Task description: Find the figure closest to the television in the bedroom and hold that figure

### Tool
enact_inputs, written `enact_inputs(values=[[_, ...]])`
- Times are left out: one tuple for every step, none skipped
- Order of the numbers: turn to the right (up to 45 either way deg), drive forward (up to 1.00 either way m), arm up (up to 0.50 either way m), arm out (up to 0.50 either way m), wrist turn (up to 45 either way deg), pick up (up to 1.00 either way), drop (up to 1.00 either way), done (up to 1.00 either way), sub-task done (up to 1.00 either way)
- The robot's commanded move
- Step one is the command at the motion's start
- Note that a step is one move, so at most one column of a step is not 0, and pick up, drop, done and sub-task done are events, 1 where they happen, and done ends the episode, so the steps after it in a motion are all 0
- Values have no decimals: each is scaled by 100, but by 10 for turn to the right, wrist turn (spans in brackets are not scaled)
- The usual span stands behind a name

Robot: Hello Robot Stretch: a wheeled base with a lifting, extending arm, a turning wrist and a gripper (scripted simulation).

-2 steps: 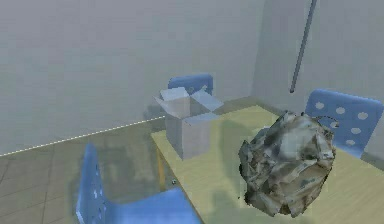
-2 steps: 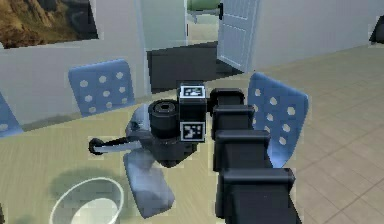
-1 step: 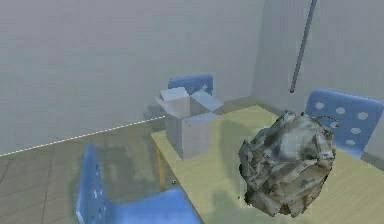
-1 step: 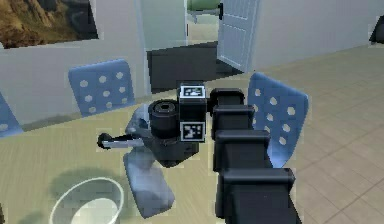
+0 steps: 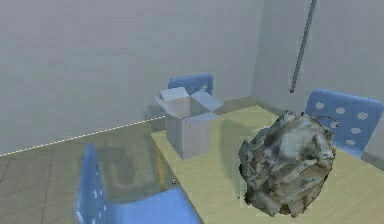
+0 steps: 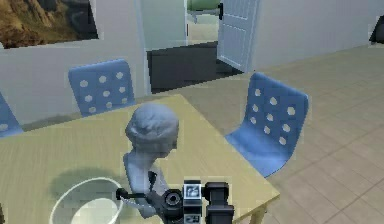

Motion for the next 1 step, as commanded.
enact_inputs(values=[[0, 0, 0, 0, 0, 100, 0, 0, 0]])
